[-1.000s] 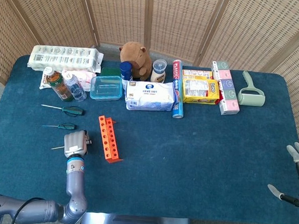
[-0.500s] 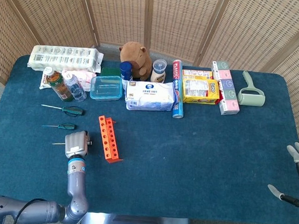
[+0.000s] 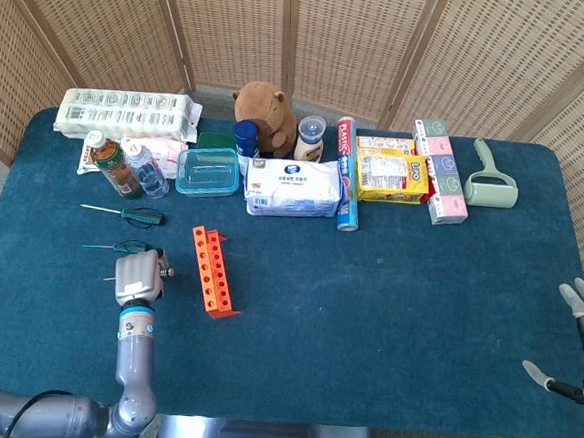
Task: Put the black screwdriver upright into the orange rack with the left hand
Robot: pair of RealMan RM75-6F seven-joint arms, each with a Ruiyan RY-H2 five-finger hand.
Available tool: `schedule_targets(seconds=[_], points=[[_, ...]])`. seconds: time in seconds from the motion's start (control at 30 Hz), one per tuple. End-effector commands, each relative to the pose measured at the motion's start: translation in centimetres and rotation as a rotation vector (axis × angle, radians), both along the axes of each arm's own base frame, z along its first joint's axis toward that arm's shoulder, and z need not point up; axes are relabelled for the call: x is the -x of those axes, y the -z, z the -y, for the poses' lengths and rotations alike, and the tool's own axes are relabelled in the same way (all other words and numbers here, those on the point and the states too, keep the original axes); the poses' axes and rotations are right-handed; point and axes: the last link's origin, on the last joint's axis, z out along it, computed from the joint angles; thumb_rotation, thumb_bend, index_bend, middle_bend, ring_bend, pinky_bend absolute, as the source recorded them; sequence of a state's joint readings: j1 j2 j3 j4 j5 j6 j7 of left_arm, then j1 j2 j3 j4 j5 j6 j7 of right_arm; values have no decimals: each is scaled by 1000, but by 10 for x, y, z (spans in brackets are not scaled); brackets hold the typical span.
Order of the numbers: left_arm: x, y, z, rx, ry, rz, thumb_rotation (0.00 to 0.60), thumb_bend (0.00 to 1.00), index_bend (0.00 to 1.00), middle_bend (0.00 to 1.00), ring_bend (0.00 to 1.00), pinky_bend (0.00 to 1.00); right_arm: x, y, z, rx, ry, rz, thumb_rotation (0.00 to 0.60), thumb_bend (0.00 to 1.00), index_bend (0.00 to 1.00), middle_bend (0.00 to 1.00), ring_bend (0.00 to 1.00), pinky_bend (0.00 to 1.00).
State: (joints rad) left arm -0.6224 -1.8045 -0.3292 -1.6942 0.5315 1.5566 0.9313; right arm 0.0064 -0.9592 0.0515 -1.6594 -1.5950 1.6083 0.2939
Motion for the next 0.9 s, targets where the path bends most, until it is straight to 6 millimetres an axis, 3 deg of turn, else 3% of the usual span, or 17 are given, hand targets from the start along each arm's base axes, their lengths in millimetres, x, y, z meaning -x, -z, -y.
schedule_targets(seconds=[0.03,0.67,0.9], points=[[2,-15,3,-17,17,24,600,431,477,1000,999,983,0,1,0,-1,2,-2,600,0,16,0,0,0],[-20,-110,47,-89,251,151,600,431,481,1000,999,983,-1,5,1,-2,7,-21,599,0,16,0,0,0],[-24,-129,54,-113,312,176,600,432,481,1000,999,983,-1,6,1,-4,7,-24,600,0,16,0,0,0]])
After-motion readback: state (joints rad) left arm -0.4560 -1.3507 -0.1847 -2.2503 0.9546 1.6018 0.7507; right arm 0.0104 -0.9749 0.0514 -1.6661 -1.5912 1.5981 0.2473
